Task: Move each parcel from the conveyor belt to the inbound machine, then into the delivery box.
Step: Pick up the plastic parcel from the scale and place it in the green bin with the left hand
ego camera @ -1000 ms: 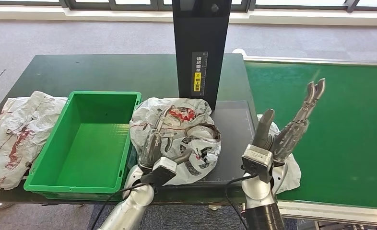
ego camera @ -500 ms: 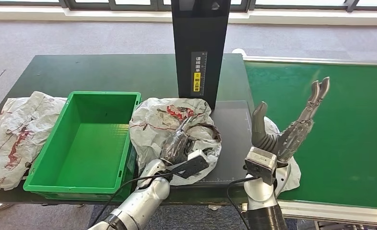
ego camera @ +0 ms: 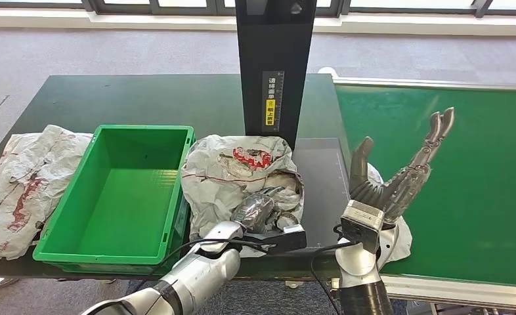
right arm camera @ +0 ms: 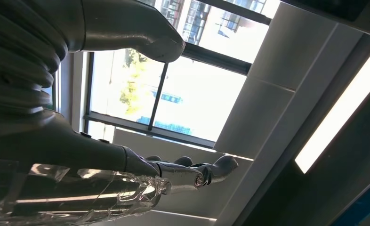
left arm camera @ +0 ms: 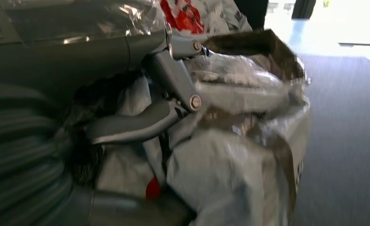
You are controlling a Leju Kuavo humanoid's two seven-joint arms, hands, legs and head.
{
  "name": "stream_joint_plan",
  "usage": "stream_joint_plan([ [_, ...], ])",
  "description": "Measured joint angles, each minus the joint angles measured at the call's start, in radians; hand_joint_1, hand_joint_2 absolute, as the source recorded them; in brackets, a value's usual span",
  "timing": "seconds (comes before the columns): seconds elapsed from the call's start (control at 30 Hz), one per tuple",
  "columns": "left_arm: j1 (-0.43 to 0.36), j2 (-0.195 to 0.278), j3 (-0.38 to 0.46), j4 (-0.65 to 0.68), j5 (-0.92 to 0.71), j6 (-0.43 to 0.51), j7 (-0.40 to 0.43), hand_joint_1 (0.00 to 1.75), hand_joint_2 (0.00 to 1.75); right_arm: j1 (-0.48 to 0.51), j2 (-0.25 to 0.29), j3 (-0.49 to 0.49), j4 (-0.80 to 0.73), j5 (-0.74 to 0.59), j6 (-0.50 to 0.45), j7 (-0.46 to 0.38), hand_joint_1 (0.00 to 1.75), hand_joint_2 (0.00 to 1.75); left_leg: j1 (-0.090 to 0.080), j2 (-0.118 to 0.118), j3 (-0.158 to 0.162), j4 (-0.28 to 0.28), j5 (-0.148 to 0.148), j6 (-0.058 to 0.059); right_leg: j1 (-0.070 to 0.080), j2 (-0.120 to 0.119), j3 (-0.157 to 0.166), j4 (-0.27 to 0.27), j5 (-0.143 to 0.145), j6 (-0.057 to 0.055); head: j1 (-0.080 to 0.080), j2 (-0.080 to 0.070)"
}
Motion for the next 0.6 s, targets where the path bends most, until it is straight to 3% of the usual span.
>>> stream_joint_plan([
  [0.43,-0.043,0.0,-0.051,0.056,-0.04,-0.032,0.039,1.75,1.75,0.002,-0.002,-0.008,0.005,-0.003,0.0,0.0,0.0,1.75,0.0,0.0,0.004,0.0,0.0,0.0,0.0,0.0,0.003,0.0,0.0,0.0,0.0,0.0],
  [0.6,-0.049,0.0,-0.059,0.063,-0.08,-0.09,0.076,1.75,1.75,0.002,-0.002,-0.009,0.006,-0.008,0.0,0.0,0.0,1.75,0.0,0.0,0.004,-0.001,0.0,0.0,0.0,0.0,0.003,0.0,0.0,0.0,0.0,0.0],
])
